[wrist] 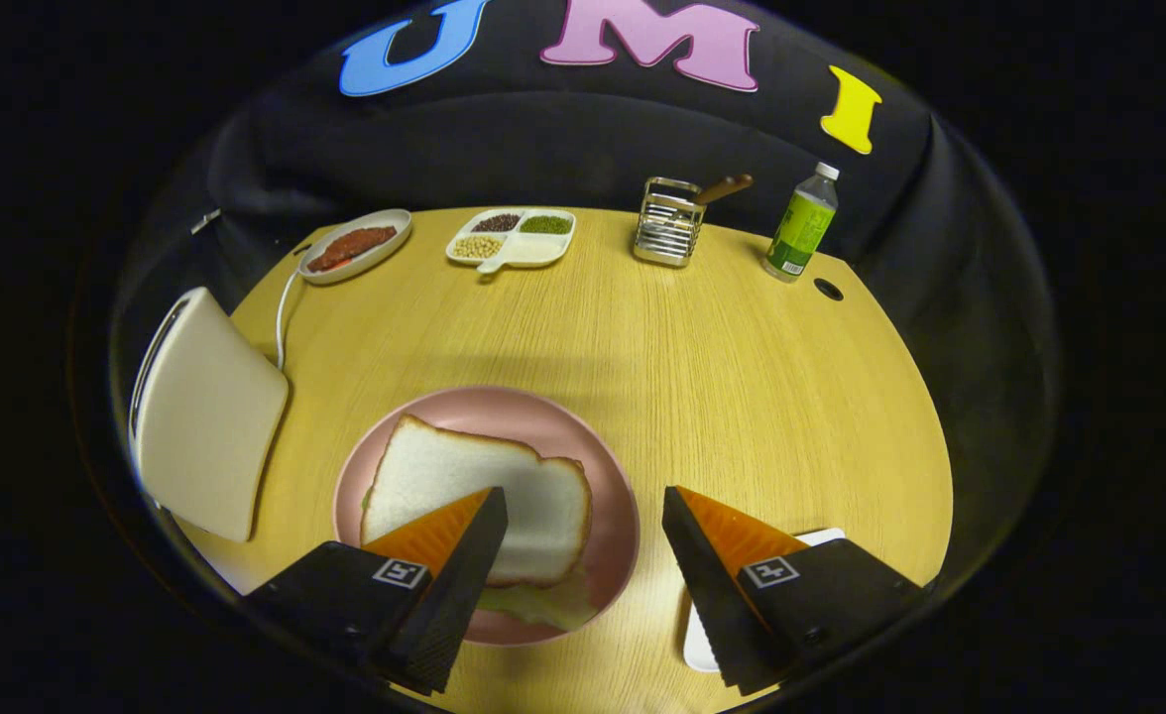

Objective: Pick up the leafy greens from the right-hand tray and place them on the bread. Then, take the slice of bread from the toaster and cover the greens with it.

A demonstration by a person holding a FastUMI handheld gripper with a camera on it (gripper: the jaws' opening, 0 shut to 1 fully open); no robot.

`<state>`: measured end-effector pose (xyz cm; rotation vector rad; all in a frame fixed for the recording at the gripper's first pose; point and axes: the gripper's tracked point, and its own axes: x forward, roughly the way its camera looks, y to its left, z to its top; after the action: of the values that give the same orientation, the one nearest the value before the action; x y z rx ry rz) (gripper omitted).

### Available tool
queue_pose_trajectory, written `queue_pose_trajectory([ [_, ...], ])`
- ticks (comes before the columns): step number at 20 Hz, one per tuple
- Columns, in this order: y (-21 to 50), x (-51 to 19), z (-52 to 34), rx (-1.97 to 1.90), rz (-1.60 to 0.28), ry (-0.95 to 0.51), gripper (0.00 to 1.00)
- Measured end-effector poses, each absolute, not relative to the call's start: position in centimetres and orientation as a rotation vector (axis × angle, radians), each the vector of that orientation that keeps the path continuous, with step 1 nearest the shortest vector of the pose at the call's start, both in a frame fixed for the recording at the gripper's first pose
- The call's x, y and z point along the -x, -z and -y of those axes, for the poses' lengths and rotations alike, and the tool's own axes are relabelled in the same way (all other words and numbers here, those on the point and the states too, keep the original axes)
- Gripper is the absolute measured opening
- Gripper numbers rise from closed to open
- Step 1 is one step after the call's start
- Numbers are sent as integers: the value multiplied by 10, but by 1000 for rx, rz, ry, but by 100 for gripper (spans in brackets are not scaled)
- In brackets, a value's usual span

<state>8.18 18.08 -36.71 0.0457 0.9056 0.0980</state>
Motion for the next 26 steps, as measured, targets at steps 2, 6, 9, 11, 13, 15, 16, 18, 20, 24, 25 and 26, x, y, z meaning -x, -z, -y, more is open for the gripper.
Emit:
queue_pose_trajectory([
  [2, 345, -84, -174, -72, -849, -101, 98],
  [6, 298, -85, -153, -101, -779, -115, 99],
  [9, 259, -89, -140, -120, -720, -148, 99],
  [11, 229, -92, -131, -117, -660, -169, 98],
  [13, 199, -91, -122, -116, -598, -193, 99],
  [15, 172, -85, -113, -114, -544, -217, 99],
  [16, 161, -81, -109, -115, -523, -231, 99],
  [18, 142, -70, -101, -122, -489, -260, 99],
  [20, 128, -58, -91, -129, -468, -287, 98],
  [24, 109, -37, -68, -120, -428, -324, 98],
  [25, 105, -33, -61, -117, -418, -326, 98],
  [26, 102, -28, -54, -117, -408, -329, 98],
])
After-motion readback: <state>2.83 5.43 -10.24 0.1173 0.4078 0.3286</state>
